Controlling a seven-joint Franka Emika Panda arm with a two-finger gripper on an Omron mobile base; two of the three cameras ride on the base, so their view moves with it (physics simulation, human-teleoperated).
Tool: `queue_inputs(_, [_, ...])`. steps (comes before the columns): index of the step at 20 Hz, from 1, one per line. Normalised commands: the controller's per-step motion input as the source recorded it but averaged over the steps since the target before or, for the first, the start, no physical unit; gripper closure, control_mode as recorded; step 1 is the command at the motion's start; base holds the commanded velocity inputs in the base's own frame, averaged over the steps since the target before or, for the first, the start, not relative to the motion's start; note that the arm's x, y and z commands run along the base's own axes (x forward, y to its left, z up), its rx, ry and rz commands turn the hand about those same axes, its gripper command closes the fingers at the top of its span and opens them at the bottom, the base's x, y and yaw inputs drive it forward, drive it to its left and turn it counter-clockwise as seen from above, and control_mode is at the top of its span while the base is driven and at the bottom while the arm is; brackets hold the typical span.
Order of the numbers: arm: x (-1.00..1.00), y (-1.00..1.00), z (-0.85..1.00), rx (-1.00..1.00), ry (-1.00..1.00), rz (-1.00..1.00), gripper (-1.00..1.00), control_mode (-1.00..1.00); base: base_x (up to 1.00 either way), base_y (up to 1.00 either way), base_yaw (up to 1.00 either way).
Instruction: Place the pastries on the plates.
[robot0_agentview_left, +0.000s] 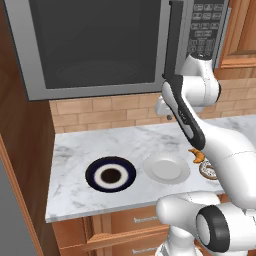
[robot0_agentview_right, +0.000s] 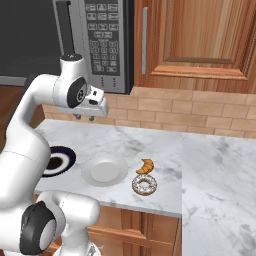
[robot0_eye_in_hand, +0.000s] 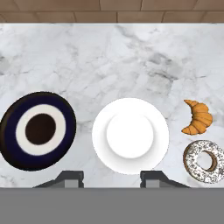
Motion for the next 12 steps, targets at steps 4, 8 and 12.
queue_inputs(4, [0.0,-0.02,-0.08,0.0,0.0,0.0,-1.0,-1.0,0.0,0.0,0.0])
queue_inputs(8, [-0.01,-0.06,-0.3,0.0,0.03,0.0,-1.0,-1.0,0.0,0.0,0.0])
queue_inputs(12, [-0.02,-0.13,-0.16,0.0,0.0,0.0,-1.0,-1.0,0.0,0.0,0.0])
